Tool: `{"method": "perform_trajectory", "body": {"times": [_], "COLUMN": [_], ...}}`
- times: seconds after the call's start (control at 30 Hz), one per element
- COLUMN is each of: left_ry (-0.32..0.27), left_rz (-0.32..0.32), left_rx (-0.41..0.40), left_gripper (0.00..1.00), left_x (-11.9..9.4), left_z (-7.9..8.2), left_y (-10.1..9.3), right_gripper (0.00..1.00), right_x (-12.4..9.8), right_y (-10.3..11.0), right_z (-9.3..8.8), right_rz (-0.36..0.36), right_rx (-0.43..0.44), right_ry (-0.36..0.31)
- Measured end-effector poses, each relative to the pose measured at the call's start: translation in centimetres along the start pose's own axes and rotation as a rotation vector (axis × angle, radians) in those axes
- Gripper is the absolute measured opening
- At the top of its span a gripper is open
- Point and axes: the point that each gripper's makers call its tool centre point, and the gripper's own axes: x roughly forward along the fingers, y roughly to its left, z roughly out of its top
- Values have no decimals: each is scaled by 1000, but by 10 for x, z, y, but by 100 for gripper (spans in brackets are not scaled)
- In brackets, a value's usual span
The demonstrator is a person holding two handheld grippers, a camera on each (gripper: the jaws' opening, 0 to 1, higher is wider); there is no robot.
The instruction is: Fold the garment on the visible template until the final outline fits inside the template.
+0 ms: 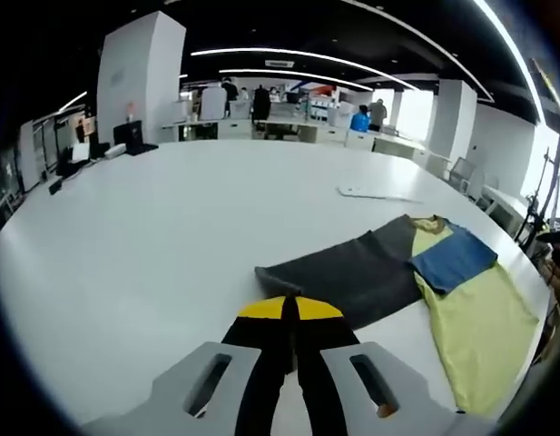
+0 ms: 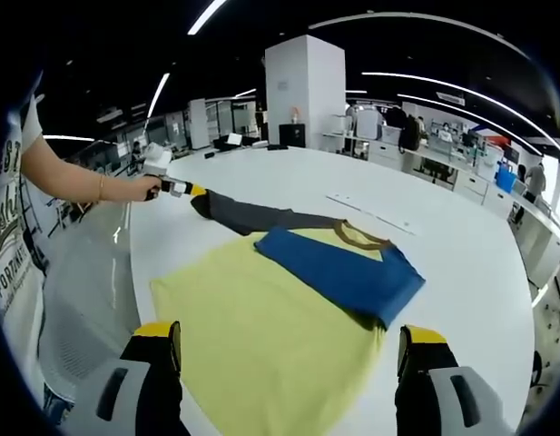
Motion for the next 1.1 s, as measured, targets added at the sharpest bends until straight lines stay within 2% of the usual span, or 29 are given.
{"method": "perform_trajectory", "body": {"times": [0.2,0.43,0.87,1.1], "left_ry": [-43,-79,-125,-126], "left_rz": [-37,-64,-114,-133], "left_rx": [9,26,40,48], "left_gripper": [0,0,0,0], "left_x": [5,11,26,36], "left_z": [19,36,69,78], "left_y": [-18,-35,-73,-92], "right_gripper": [99,99,99,99], "right_x": [0,-1,-3,-4], "right_y": [-6,-2,3,-1], "right_z": [-2,-4,-1,-2], "right_rz": [-9,-17,-4,-20], "right_rx": [1,6,-16,1], "right_ry": [1,6,10,6]}}
